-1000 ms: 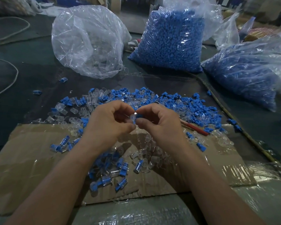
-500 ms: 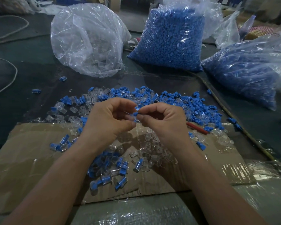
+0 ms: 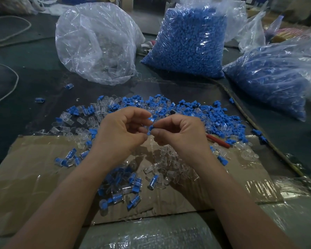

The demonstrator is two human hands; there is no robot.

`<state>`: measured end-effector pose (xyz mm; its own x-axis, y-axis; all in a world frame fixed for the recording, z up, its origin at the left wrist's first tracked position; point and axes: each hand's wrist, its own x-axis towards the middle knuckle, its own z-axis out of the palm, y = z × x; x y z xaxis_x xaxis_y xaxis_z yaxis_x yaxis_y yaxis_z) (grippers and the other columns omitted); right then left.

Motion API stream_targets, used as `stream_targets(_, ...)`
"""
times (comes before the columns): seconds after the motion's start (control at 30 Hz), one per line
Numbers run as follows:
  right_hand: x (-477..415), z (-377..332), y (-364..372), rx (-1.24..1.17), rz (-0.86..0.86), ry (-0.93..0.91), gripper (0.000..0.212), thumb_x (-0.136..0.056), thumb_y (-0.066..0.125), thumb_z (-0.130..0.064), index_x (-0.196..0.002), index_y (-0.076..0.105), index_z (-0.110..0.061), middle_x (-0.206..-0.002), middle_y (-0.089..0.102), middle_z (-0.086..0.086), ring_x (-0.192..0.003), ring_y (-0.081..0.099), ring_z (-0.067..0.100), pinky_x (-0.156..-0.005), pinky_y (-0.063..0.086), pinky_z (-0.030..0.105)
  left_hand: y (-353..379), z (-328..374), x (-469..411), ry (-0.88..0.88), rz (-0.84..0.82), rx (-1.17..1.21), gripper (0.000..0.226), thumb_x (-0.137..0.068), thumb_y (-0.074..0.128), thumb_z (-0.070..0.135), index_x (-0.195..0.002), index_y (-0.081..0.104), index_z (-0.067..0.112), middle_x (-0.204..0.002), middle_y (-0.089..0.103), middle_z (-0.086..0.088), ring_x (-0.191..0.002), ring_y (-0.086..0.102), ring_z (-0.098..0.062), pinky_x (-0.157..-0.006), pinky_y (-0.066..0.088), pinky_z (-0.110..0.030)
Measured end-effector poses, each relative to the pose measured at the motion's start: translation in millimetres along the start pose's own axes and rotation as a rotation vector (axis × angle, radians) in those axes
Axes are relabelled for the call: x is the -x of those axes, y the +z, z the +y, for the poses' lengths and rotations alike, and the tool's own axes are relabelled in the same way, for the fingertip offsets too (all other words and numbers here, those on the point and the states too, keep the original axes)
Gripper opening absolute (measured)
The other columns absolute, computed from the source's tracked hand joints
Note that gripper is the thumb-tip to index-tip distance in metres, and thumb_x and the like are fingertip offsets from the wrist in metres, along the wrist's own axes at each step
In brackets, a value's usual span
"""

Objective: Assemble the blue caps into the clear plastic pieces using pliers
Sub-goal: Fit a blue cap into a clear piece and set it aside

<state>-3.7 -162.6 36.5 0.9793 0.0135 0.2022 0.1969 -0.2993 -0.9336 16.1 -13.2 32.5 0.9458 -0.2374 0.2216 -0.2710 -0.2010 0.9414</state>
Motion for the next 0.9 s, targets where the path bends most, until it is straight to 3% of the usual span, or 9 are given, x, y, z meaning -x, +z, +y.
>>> stream_targets(0.23,-2,2,-4,-0.073,-0.063,0.109,0.023,-0.070,0.075,-0.003,-0.085,0.063,-0.018,-0.070,0.067,-0.002,-0.066,0.065,0.013,-0.063,0.055,0.024,-4,2,-1,-0.023,-0.037,0.131,0.045,-0.071,0.065,-0.015,-0.087,0.063,0.027,-0.082,0.071,0.010,-0.073,0.066,-0.003,-0.065,0.049,-0.010)
stream_targets(0.37,-2,2,-4,-0.139,-0.114,0.139,0.025,-0.070,0.074,-0.001,-0.087,0.066,-0.017,-0.074,0.067,-0.003,-0.070,0.065,0.011,-0.065,0.053,0.021,-6,3,-1,-0.020,-0.049,0.166,0.039,-0.073,0.067,-0.011,-0.087,0.064,0.026,-0.081,0.072,0.007,-0.075,0.068,-0.006,-0.067,0.050,-0.011)
stream_targets(0.53,-2,1,-4,-0.219,-0.168,0.142,0.024,-0.066,0.073,-0.011,-0.088,0.068,-0.022,-0.081,0.072,-0.003,-0.077,0.068,0.015,-0.072,0.054,0.024,-7,4,-2,-0.040,-0.030,0.204,0.033,-0.072,0.067,-0.005,-0.086,0.064,0.024,-0.078,0.072,0.010,-0.076,0.068,-0.003,-0.066,0.049,-0.010)
stream_targets(0.63,-2,-1,-3,-0.250,-0.166,0.112,0.025,-0.063,0.071,-0.014,-0.087,0.069,-0.023,-0.079,0.072,-0.006,-0.079,0.068,0.011,-0.071,0.053,0.020,-8,5,-2,-0.043,-0.029,0.224,0.031,-0.073,0.067,-0.005,-0.087,0.065,0.022,-0.078,0.072,0.008,-0.077,0.068,-0.005,-0.065,0.049,-0.010)
stream_targets(0.77,0,-4,-1,-0.165,-0.159,0.047,0.025,-0.071,0.072,-0.004,-0.083,0.069,-0.025,-0.073,0.070,-0.012,-0.072,0.067,0.003,-0.067,0.050,0.014,-9,5,-2,-0.023,-0.028,0.177,0.029,-0.073,0.067,-0.006,-0.079,0.067,0.023,-0.070,0.071,0.008,-0.066,0.066,-0.002,-0.061,0.049,-0.010)
stream_targets(0.9,0,-1,0,-0.136,-0.143,0.067,0.030,-0.069,0.073,-0.004,-0.087,0.064,-0.025,-0.077,0.070,-0.008,-0.076,0.067,0.007,-0.070,0.054,0.019,-12,6,-1,-0.023,-0.069,0.105,0.024,-0.069,0.072,0.006,-0.076,0.069,0.029,-0.070,0.070,-0.003,-0.057,0.061,-0.007,-0.058,0.051,-0.014)
